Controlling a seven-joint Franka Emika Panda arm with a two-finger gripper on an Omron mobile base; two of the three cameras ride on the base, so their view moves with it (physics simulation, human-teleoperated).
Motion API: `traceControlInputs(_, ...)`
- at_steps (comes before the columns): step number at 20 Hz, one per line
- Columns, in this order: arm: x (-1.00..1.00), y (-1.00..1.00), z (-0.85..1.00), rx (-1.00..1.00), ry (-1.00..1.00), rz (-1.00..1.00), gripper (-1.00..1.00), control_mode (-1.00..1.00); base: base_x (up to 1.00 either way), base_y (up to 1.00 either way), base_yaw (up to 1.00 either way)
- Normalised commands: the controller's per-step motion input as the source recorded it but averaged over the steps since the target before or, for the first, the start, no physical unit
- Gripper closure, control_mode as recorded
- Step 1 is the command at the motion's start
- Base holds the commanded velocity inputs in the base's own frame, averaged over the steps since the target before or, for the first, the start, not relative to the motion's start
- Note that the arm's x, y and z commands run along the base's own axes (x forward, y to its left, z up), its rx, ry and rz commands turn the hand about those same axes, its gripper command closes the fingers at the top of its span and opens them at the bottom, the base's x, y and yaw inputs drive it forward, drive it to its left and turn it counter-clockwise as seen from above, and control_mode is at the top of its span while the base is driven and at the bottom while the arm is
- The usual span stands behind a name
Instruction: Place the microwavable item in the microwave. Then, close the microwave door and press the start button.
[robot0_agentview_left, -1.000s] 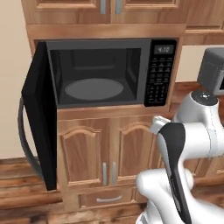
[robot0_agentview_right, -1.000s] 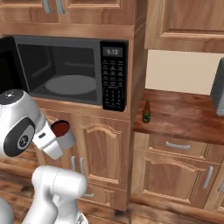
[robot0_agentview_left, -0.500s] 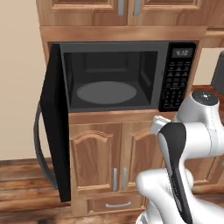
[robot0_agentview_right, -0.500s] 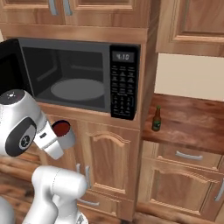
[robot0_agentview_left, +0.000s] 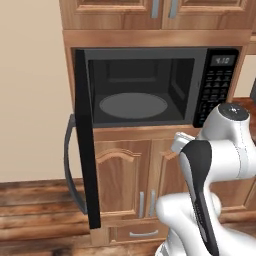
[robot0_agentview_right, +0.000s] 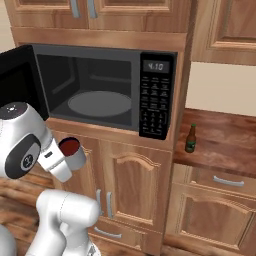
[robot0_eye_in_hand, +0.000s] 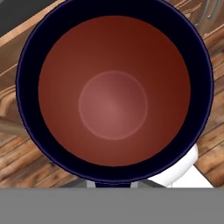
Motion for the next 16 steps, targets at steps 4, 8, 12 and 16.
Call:
traceControlInputs(4,0.0,0.0,0.0,0.0,0.0,0.0,1.0,1.0,0.03,0.0,0.03)
traceControlInputs(8,0.0,0.0,0.0,0.0,0.0,0.0,1.0,1.0,0.01,0.0,0.0)
traceControlInputs(12,0.07,0.0,0.0,0.0,0.03,0.0,1.0,-1.0,0.04,0.0,0.0)
traceControlInputs(16,0.48,0.01,0.31,0.0,0.02,0.02,1.0,-1.0,0.0,0.0,0.0)
